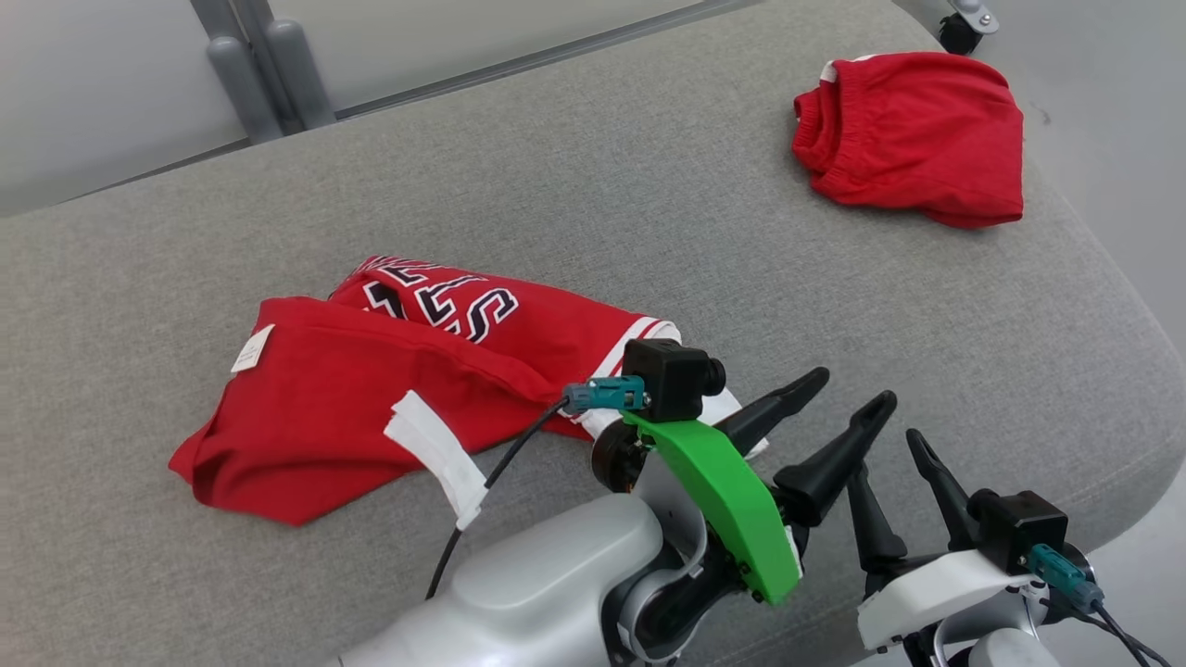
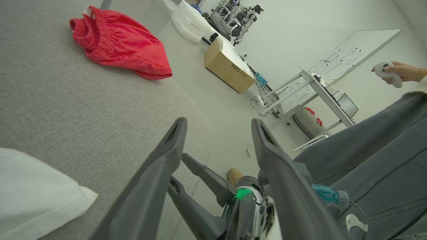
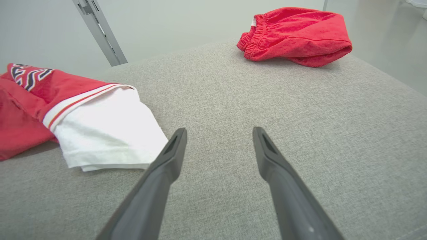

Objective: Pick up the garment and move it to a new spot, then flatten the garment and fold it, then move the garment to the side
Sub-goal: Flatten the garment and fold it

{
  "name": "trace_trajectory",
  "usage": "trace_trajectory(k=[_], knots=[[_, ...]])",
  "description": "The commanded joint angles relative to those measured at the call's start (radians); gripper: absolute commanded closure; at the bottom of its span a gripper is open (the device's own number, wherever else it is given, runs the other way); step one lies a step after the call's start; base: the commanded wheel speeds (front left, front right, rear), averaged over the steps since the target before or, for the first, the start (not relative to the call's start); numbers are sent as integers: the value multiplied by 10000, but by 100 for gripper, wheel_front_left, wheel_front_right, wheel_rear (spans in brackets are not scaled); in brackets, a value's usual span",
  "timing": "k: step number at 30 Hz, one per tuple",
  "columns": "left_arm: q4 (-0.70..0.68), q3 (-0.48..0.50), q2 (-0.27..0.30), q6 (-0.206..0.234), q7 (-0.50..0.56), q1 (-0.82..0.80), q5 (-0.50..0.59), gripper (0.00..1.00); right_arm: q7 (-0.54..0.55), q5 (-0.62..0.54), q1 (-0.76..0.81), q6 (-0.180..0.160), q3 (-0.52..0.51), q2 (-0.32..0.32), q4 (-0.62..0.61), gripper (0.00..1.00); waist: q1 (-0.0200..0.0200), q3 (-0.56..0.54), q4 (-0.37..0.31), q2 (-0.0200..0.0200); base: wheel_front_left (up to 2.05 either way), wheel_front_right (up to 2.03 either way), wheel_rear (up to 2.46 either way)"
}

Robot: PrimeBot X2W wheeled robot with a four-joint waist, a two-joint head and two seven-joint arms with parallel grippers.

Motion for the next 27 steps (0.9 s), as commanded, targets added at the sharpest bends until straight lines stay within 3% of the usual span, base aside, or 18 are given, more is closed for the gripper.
trace_trajectory(k=[1,4,9,13,15,19,24,27], knots=[[130,-25,60,5,111,-144,102,0,-1,-79,116,-12,-62,-10,0,0,0,-189,251,0,0,0,0],[562,75,329,352,-8,-264,329,0,-1,-163,215,-12,-196,-12,-11,0,0,-365,490,0,0,0,0],[1551,589,1898,1588,-291,-723,954,0,-1,-311,306,-12,-197,-12,-18,0,0,-601,766,0,0,0,0],[2251,1280,3182,1972,-26,-606,388,0,-1,-394,307,-12,-153,-12,-64,0,0,-586,862,0,0,0,0],[2664,1443,3815,2063,308,-531,153,0,-1,-415,262,-12,-105,-12,-81,0,0,-483,879,0,0,0,0],[3084,1707,4304,1853,707,-417,-284,0,-1,-499,267,-12,-156,-16,-47,0,0,-350,925,0,0,0,0],[3146,1686,4421,1545,1029,-306,-446,0,-1,-580,312,-12,-211,-13,-19,0,0,-306,1005,0,0,0,0],[3236,1651,4393,1586,1071,-311,-390,0,-1,-580,213,-12,-156,-13,-5,0,0,-299,1013,0,0,0,0]])
